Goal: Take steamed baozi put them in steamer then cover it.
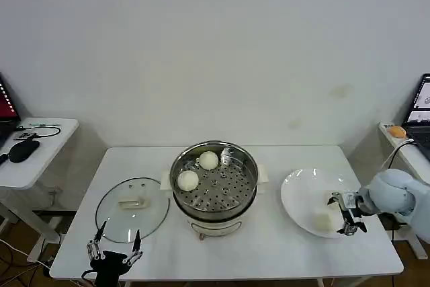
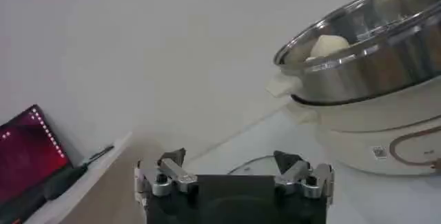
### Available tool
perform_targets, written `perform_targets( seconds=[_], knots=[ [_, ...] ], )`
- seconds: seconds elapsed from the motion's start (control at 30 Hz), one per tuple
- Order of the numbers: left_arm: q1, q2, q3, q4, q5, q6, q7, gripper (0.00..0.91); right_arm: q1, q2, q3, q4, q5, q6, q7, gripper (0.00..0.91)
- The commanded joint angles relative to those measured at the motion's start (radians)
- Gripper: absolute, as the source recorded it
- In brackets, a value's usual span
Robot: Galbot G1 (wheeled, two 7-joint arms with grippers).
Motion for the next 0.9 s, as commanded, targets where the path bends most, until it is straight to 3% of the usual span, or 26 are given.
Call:
perform_targets(
  seconds=[0.03, 0.23, 0.6, 0.9],
  knots=[
    [0.001, 0.000, -0.002, 0.001, 0.001, 0.001, -0.001, 0.907, -0.040, 0.043, 0.023, -0.087, -0.004, 0.002, -0.010, 0.907],
    [-0.001, 0.001, -0.005, 0.006, 0.001, 0.000, -0.001, 0.907, -0.041, 0.083, 0.009, -0.144, 0.015, 0.003, -0.003, 0.907],
    [-0.003, -0.003, -0.007, 0.010, 0.000, -0.001, -0.002, 0.907, -0.007, 0.120, -0.006, -0.193, 0.032, -0.006, -0.009, 0.725],
    [0.003, -0.005, -0.006, 0.004, 0.002, 0.001, -0.003, 0.907, 0.009, 0.123, -0.025, -0.190, 0.038, -0.010, -0.039, 0.665]
  ],
)
